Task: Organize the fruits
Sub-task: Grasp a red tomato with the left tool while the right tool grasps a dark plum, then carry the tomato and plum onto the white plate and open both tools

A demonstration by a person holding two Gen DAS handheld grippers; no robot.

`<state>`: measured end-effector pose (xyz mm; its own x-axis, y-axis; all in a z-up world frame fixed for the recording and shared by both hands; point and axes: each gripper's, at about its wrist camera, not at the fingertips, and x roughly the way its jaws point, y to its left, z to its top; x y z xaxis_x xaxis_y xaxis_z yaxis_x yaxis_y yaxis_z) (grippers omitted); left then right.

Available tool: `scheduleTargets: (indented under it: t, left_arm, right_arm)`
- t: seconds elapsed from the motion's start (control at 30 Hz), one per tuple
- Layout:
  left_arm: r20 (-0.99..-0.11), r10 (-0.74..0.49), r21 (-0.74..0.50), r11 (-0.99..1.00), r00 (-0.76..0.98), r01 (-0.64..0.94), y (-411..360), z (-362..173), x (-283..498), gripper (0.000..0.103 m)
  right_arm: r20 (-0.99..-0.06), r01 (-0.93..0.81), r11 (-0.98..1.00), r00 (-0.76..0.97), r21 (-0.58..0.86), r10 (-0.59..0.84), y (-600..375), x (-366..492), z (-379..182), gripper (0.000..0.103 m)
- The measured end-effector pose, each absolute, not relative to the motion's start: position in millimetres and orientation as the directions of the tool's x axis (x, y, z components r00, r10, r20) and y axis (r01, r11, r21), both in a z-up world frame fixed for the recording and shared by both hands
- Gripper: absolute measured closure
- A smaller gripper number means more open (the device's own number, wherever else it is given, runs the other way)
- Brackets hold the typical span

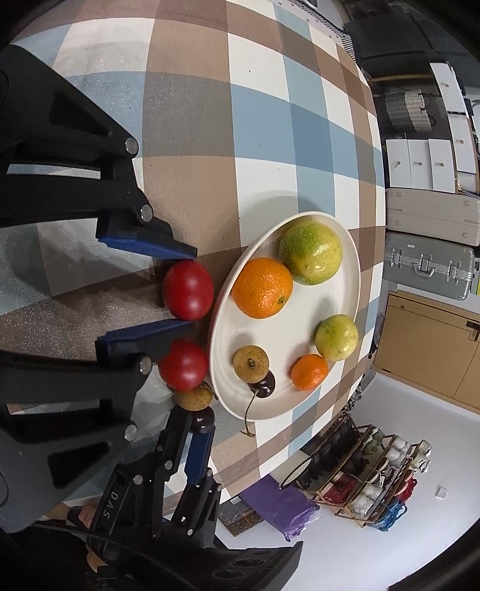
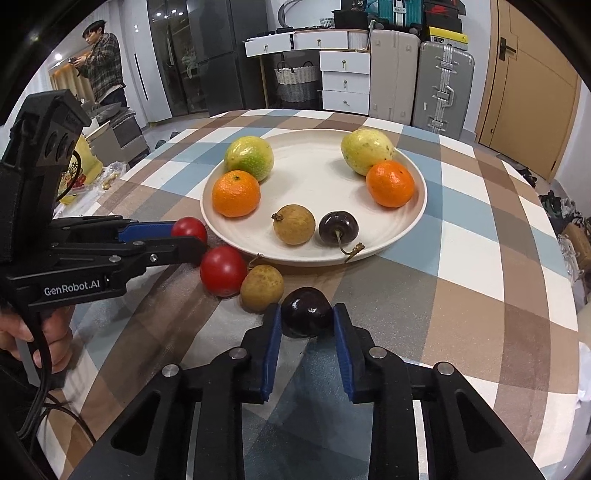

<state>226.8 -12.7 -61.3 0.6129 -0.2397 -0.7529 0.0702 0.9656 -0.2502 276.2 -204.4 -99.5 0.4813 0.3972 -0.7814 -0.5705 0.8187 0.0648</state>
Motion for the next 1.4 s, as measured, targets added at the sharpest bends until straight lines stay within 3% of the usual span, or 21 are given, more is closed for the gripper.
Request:
scheduleTargets:
  t: [1.4]
  left_arm:
    - [-0.651, -0.202, -0.206, 0.975, 0.731, 0.086, -12.2, 13.7, 212.0, 0.073]
  right_arm:
    - [-0.633, -0.542, 0.832, 0.603, 0.120, 0.485, -224.4, 270.1, -33.6, 0.075]
